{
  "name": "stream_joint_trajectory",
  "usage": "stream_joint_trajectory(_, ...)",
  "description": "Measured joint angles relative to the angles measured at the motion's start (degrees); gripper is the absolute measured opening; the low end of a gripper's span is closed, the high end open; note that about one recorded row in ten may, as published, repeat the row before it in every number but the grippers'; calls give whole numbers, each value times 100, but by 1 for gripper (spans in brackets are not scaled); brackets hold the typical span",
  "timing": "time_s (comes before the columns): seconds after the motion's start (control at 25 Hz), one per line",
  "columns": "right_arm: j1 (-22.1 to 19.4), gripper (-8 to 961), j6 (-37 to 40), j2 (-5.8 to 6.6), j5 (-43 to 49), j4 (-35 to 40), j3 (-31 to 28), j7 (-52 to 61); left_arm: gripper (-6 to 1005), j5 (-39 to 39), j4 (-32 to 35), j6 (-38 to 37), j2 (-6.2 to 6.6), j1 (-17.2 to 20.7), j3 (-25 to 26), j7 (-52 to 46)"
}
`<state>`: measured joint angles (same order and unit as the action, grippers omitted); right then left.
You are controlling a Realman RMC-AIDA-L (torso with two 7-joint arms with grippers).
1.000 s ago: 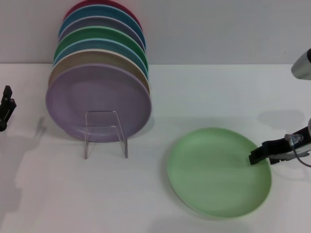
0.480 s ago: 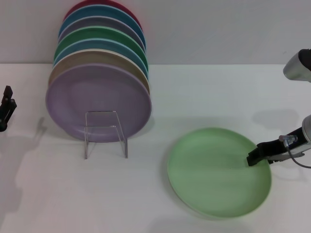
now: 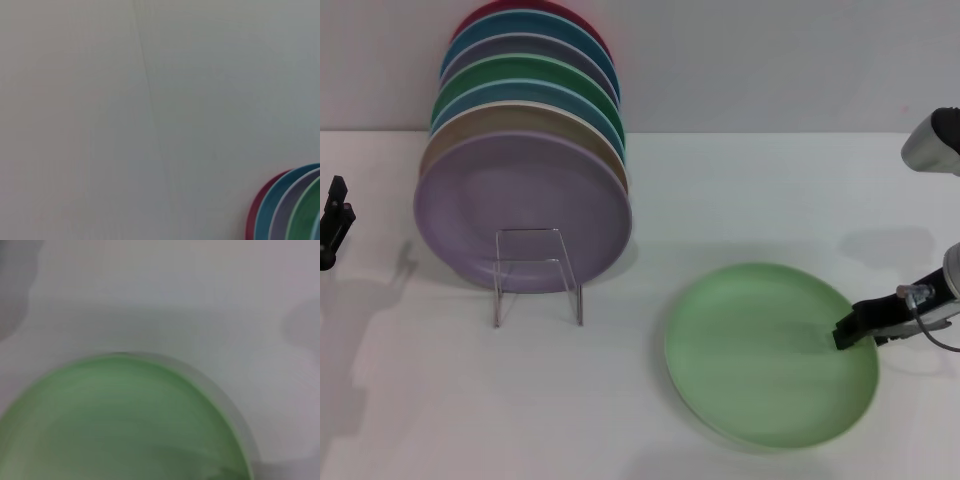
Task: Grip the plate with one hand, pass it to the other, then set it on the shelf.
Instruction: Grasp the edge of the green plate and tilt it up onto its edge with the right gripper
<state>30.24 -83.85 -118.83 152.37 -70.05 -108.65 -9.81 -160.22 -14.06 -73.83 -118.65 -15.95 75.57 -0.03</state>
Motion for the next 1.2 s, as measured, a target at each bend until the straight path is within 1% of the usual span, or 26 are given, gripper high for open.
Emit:
stream_joint_trajectory(0.36,0,411,-6,0,88,1,139,38,820,-1,2,0,0,-10,-7,4)
stream_joint_trajectory(0.56,-2,207,33,0,95,-29,318,37,820,-1,36,0,0,-30,-8,3)
stream_joint_trajectory(0.68,-47,123,27,0,97,-209,410,32,820,-19,12,-20,0,-24,-10,3)
stream_joint_trajectory(0.8,-157,40,-14,0,98,-616,482,35,819,-28,-9,-55,0,-6,-16,-10)
stream_joint_trajectory(1.04,-544,24,-80,0,60,-1647,357,-58,819,-31,-137,-190,-4,62,-68,-62)
stream_joint_trajectory(1.08,-708,24,-31,-16,29,-2048,390,-141,819,-32,-347,-306,2,161,-198,-134)
stream_joint_trajectory(1.12,-708,23,-31,-16,29,-2048,390,-141,819,-32,-347,-306,2,161,-198,-134)
stream_joint_trajectory(1.2,-967,23,89,-28,-62,-2644,497,-204,819,-48,-679,-356,45,296,-383,-230)
